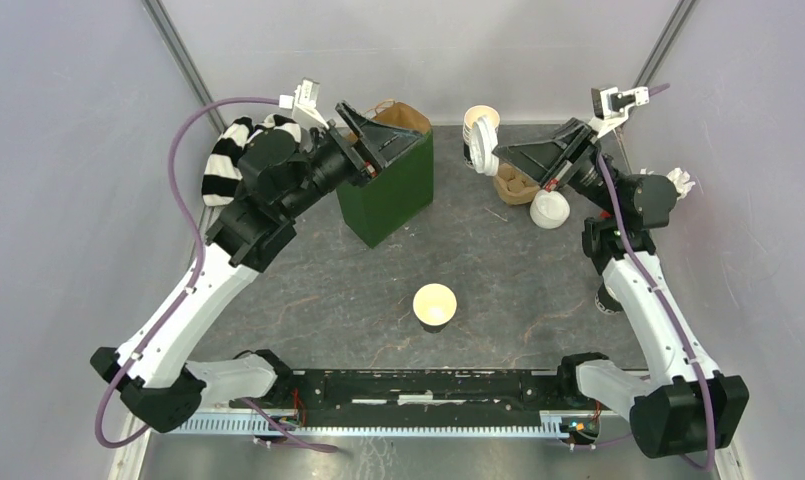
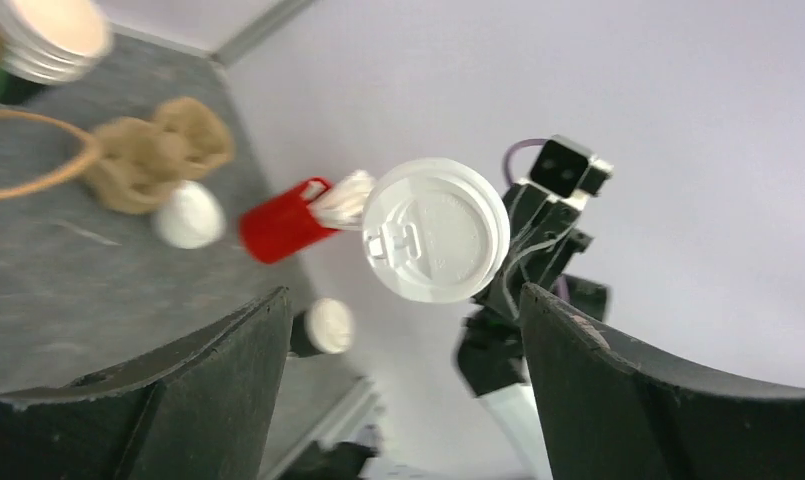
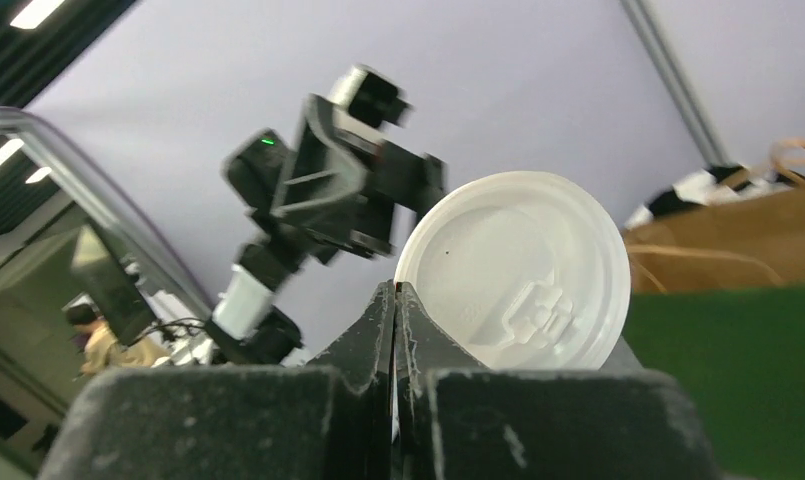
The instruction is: Pack the takeout coffee
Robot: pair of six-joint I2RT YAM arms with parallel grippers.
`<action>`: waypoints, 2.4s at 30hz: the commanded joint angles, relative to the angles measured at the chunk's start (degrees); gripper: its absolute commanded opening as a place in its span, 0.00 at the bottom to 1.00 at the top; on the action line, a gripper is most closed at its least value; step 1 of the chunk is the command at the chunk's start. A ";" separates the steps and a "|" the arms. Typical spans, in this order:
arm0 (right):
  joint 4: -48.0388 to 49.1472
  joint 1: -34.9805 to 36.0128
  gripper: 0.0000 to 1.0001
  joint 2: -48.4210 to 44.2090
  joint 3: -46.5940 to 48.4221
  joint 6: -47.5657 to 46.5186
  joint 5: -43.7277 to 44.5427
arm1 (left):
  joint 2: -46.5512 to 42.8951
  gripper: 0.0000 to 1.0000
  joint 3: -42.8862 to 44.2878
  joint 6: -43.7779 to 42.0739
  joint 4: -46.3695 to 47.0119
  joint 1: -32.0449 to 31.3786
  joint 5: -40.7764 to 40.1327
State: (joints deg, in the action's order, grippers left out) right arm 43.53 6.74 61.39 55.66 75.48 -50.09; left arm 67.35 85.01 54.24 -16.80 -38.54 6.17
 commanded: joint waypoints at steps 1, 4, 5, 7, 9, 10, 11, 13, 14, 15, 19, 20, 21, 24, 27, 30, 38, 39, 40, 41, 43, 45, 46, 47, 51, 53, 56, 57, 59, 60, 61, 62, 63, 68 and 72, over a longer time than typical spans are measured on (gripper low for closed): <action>15.23 2.32 0.00 2.00 4.81 10.13 2.44 | 1.87 0.89 -4.42 21.64 18.81 0.84 7.75; 16.28 3.22 0.00 2.58 4.72 11.07 3.15 | 3.65 0.92 -4.39 23.36 21.86 0.71 9.79; 16.66 3.59 0.00 2.77 4.60 11.15 3.20 | 4.48 0.93 -4.33 23.71 22.68 0.60 10.26; 17.13 4.26 0.00 2.76 4.20 11.05 3.90 | 5.76 0.95 -4.25 23.94 24.69 0.05 11.20; 17.41 4.66 0.00 2.86 4.11 11.00 4.37 | 6.69 0.96 -4.48 24.32 25.33 -0.61 11.31; 17.31 4.70 0.00 2.86 4.21 10.90 4.47 | 6.89 0.97 -5.09 24.82 26.00 -0.87 11.48; 17.14 4.79 0.00 2.95 4.48 10.72 4.40 | 7.08 0.98 -5.64 25.20 27.17 -1.02 11.75; 16.25 4.79 0.00 3.04 5.05 9.97 4.13 | 7.48 0.99 -6.15 25.66 27.73 -1.22 12.49; 15.98 4.89 0.00 3.03 5.11 9.79 4.16 | 7.65 0.99 -6.46 25.92 27.78 -1.31 12.67; 15.93 4.90 0.00 3.04 5.16 9.52 4.12 | 7.64 1.00 -6.90 26.18 28.10 -1.43 12.65; 13.74 5.06 0.00 2.77 4.28 7.76 3.63 | 7.74 1.00 -8.34 27.15 31.60 -1.75 13.20; 13.69 5.09 0.00 2.74 3.89 7.78 3.72 | 7.93 1.00 -8.29 27.07 31.83 -1.84 13.50; 13.69 5.26 0.00 2.77 3.61 7.82 3.77 | 8.04 1.00 -8.31 27.06 32.05 -1.91 13.66; 13.78 5.47 0.00 2.61 2.81 7.83 3.63 | 8.13 1.00 -9.24 27.31 34.17 -2.19 13.69; 13.54 5.80 0.00 2.60 2.63 7.52 3.49 | 8.31 1.00 -9.33 27.41 34.41 -2.39 13.60; 12.73 6.00 0.00 2.51 2.14 7.02 3.24 | 8.64 1.00 -9.17 27.42 34.90 -2.80 13.55; 8.61 6.77 0.00 2.30 2.18 3.82 2.56 | 8.05 1.00 -9.37 26.45 34.09 -3.55 12.48; 7.94 6.84 0.00 2.21 2.26 3.34 2.54 | 7.85 1.00 -9.38 26.04 33.77 -3.60 12.08; 7.55 6.96 0.00 2.20 2.26 2.95 2.48 | 7.72 1.00 -9.32 25.75 33.38 -3.64 11.83; 7.39 7.12 0.00 2.15 2.22 2.91 2.45 | 7.63 1.00 -9.24 25.48 33.06 -3.69 11.64; 7.24 7.48 0.00 2.09 2.09 2.66 2.45 | 7.62 1.00 -9.03 25.11 32.45 -3.77 11.46; 6.85 7.74 0.00 2.07 1.98 2.46 2.36 | 7.62 0.99 -8.69 24.88 31.85 -3.89 11.36; 6.48 7.90 0.00 2.01 2.08 2.17 2.36 | 7.68 0.99 -8.53 24.55 31.46 -3.95 11.31; 5.98 7.99 0.00 1.98 2.16 1.79 2.36 | 7.70 0.98 -8.28 24.18 30.64 -3.99 11.27; 4.14 8.13 0.00 1.72 2.65 0.31 2.36 | 7.54 0.94 -7.82 23.47 28.68 -4.08 10.84; 3.88 8.26 0.00 1.73 2.78 0.11 2.36 | 7.39 0.90 -8.09 23.47 28.66 -4.08 10.75; 3.59 8.32 0.00 1.59 2.76 -0.10 2.36 | 7.48 0.85 -8.09 23.55 28.57 -4.15 10.87; 3.52 8.31 0.00 1.55 2.66 -0.20 2.36 | 7.45 0.84 -8.06 23.55 28.57 -4.17 10.82; 2.94 8.35 0.00 1.24 2.57 -0.58 2.45 | 7.40 0.81 -8.16 23.51 28.53 -4.17 10.79; 2.39 8.35 0.00 1.18 2.61 -0.96 2.53 | 7.28 0.80 -8.22 23.34 28.31 -4.17 10.71; 1.74 8.33 0.00 0.98 2.73 -1.43 2.62 | 7.25 0.80 -8.32 23.18 28.11 -4.17 10.61; 0.48 8.37 0.00 0.72 2.85 -2.10 2.70 | 7.04 0.79 -8.37 22.93 27.87 -4.17 10.55; -1.20 8.37 0.06 0.46 3.00 -3.26 2.80 | 6.82 0.79 -8.37 22.57 27.45 -4.17 10.34; -17.30 8.34 0.30 -0.73 6.85 -15.24 3.04 | 5.13 0.79 -8.83 19.91 22.44 -4.08 8.39; -35.88 7.56 0.55 -1.01 12.15 -28.70 5.22 | 4.32 0.79 -7.54 14.33 12.95 -3.82 7.32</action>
State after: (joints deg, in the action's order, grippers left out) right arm 28.34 14.90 61.73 61.28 62.33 -47.66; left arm 74.32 75.48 76.71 4.38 -42.26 15.03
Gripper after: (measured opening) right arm 0.473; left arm 0.818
